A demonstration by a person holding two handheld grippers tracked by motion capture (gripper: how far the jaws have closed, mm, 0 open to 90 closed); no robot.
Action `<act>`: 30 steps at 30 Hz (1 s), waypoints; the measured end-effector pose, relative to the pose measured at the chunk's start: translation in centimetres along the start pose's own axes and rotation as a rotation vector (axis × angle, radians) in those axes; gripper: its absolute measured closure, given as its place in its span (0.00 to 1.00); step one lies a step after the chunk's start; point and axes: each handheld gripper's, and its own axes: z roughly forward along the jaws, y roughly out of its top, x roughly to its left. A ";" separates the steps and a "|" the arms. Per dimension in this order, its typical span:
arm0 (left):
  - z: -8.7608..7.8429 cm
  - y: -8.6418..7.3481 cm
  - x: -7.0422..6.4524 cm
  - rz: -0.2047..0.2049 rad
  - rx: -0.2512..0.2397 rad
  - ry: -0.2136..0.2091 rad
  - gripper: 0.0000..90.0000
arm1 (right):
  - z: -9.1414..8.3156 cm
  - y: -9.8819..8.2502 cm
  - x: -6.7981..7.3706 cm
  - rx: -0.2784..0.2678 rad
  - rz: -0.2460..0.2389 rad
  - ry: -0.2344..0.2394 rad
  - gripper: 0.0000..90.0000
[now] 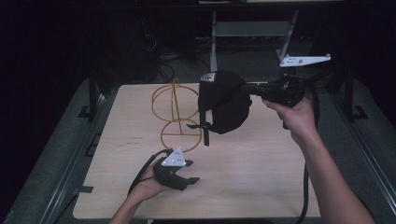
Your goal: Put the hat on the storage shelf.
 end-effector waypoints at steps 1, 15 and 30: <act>0.0 0.0 0.1 -0.005 -0.001 -0.002 0.41 | 0.2 0.3 0.0 0.001 -0.001 0.002 0.97; 0.1 -0.1 0.2 -0.001 0.009 -0.003 0.41 | 4.0 4.4 1.3 0.017 -0.037 0.045 0.97; -0.1 -0.2 0.4 -0.007 -0.005 0.000 0.41 | 10.3 7.7 3.0 0.090 -0.073 0.086 0.97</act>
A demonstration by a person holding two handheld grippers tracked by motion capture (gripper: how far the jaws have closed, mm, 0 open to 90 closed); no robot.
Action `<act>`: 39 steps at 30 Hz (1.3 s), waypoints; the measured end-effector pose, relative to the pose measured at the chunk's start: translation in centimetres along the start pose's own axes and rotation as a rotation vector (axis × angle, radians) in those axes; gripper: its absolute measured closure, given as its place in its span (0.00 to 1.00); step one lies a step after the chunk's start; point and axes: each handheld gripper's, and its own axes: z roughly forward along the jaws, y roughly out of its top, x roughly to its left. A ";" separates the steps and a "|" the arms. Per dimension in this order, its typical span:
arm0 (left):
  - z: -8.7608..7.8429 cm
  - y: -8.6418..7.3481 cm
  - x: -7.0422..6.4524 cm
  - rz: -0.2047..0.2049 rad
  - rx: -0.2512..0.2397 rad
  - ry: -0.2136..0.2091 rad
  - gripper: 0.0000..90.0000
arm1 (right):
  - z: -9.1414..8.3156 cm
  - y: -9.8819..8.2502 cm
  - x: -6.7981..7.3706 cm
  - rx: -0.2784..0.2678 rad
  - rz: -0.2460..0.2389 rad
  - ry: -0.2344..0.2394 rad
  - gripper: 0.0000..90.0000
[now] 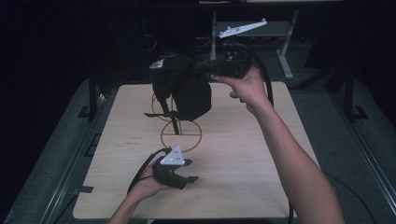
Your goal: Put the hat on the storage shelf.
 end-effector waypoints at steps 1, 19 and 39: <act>0.0 0.0 0.1 0.007 -0.002 -0.001 0.41 | 0.3 0.2 0.0 0.006 -0.002 0.000 0.97; 0.3 0.2 -0.5 0.033 0.016 -0.002 0.41 | 5.6 1.7 0.1 0.047 0.009 0.009 0.97; 0.4 0.5 -0.4 0.042 0.017 -0.002 0.41 | 10.1 1.6 0.0 0.074 0.052 0.034 0.96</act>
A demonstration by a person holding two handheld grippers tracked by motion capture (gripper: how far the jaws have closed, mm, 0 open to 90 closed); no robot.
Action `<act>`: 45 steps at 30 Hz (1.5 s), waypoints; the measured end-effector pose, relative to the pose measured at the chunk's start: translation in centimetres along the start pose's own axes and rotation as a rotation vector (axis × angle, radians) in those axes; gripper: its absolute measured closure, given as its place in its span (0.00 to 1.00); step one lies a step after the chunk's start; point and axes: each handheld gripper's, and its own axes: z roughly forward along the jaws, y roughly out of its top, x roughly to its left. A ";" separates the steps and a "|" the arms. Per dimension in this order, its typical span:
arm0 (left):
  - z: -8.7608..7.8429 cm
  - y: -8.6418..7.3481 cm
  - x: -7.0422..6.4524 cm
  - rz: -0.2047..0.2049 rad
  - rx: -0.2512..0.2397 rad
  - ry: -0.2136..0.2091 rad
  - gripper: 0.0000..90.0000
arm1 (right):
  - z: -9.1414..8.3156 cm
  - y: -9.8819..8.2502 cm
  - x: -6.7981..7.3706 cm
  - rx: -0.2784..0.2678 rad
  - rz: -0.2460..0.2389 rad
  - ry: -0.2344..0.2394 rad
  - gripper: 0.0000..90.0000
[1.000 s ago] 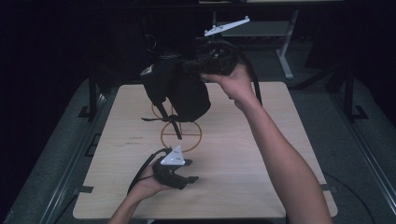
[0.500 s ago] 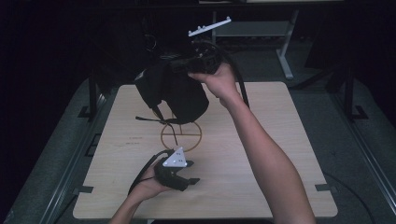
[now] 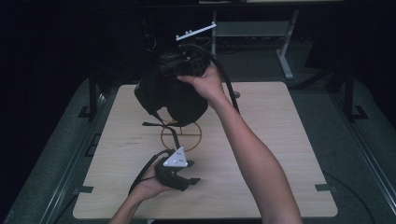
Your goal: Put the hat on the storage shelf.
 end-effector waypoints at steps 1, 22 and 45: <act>0.0 0.0 0.0 -0.002 -0.004 0.001 0.41 | 0.5 -0.1 -0.1 0.019 -0.001 -0.003 0.94; -0.3 -0.2 0.0 -0.020 -0.017 0.015 0.40 | -2.0 -2.2 -1.5 0.022 0.030 -0.025 0.48; -0.1 -0.6 0.1 -0.039 -0.016 0.009 0.38 | -6.1 -5.3 -2.4 0.022 0.020 -0.034 0.34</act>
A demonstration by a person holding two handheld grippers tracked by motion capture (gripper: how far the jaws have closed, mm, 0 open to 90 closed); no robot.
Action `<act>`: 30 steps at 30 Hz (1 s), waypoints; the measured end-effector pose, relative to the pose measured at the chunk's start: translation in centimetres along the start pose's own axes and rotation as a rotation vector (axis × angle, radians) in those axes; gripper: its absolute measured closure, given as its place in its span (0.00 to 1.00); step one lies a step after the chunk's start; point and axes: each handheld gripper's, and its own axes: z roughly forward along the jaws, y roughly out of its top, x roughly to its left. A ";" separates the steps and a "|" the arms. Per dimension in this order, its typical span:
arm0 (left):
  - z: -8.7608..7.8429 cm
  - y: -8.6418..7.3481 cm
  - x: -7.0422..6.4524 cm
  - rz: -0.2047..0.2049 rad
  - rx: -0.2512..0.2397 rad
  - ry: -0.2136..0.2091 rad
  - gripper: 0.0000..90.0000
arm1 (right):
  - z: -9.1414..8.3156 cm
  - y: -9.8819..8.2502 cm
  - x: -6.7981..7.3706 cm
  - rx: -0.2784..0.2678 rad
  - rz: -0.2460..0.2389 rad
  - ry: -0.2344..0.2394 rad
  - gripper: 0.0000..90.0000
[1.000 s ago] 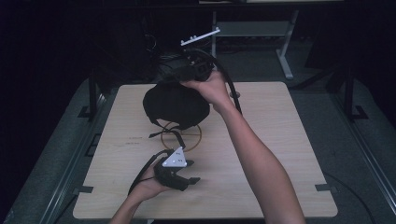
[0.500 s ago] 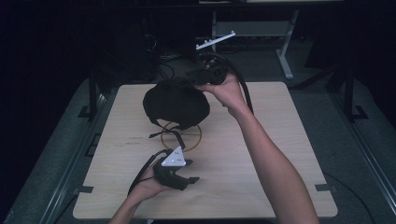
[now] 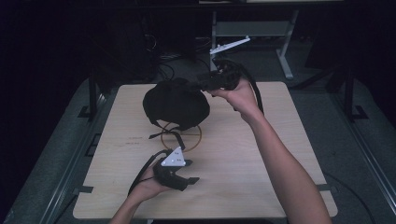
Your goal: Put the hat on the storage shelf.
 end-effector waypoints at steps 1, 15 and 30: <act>0.0 0.0 0.0 -0.001 -0.001 0.000 0.38 | -0.2 -0.1 -0.1 -0.004 0.004 -0.001 0.34; -0.1 -0.1 0.0 -0.011 -0.002 0.002 0.38 | -2.7 -2.3 -1.1 -0.014 0.017 -0.034 0.30; 0.2 -0.2 0.0 -0.006 0.005 0.006 0.38 | -5.0 -4.8 -2.1 -0.026 0.051 -0.054 0.29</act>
